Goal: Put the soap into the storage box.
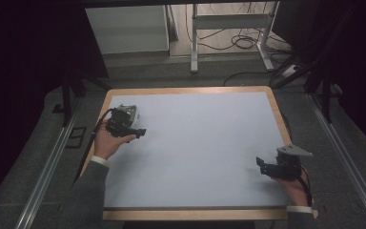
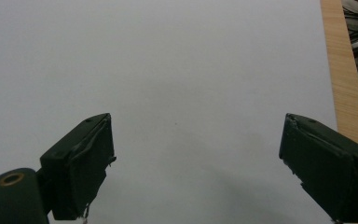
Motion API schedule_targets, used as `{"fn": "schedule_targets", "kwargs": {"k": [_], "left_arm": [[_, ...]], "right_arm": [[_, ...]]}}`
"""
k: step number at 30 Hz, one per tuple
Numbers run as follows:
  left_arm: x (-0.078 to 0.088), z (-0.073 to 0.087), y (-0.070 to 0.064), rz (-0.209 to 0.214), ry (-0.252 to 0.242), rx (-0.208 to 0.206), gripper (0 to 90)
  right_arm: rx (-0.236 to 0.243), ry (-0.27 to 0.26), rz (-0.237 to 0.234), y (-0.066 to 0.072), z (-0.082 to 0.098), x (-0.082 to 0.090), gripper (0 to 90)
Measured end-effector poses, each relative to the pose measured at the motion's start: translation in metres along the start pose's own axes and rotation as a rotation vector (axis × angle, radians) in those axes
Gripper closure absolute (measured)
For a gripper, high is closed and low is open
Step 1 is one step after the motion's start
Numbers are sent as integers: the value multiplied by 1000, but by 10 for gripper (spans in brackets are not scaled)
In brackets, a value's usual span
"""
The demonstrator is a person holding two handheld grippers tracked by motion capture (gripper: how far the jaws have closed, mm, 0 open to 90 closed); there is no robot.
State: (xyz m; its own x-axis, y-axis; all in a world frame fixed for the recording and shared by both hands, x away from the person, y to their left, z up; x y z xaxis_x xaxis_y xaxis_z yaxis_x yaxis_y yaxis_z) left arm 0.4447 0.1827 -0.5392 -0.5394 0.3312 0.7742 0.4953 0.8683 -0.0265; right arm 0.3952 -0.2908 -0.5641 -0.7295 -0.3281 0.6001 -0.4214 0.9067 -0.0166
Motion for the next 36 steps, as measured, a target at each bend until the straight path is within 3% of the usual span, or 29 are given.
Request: {"fn": "schedule_targets", "kwargs": {"k": [4, 6, 12, 16, 19, 26, 36], "left_arm": [[-4, 17, -12, 23, 3, -15, 279], [-7, 27, -23, 64, 5, -25, 280], [-9, 44, -40, 94, 2, -42, 271], [-10, 53, -47, 82, 14, -48, 260], [-12, 64, -59, 118, 16, -57, 255], [-12, 74, -63, 126, 12, -40, 250], [-11, 70, -63, 137, -12, -22, 251]], "right_arm": [[1, -6, 4, 2, -2, 3, 100], [8, -10, 3, 4, -3, 4, 100], [14, -9, 3, 6, -2, 6, 100], [10, -10, 9, 4, -2, 7, 100], [9, -11, 10, 4, -1, 7, 100], [3, -12, 16, 3, -1, 9, 100], [9, -16, -6, 7, -2, 8, 100]]}}
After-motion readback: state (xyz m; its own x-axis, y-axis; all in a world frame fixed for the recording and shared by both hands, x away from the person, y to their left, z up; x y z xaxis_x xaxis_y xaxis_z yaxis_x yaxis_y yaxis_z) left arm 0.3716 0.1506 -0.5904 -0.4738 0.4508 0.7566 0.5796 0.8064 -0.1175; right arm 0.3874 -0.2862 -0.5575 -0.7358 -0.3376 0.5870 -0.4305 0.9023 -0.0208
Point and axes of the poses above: each handheld gripper's, and its own axes: x roughly backward along the jaws, z roughly out of its underside, y roughly to its left, the point moved 10 cm from there along -x, roughly forward along the jaws, and after that the axes turned 3 degrees about -z, right-handed, at the moved point
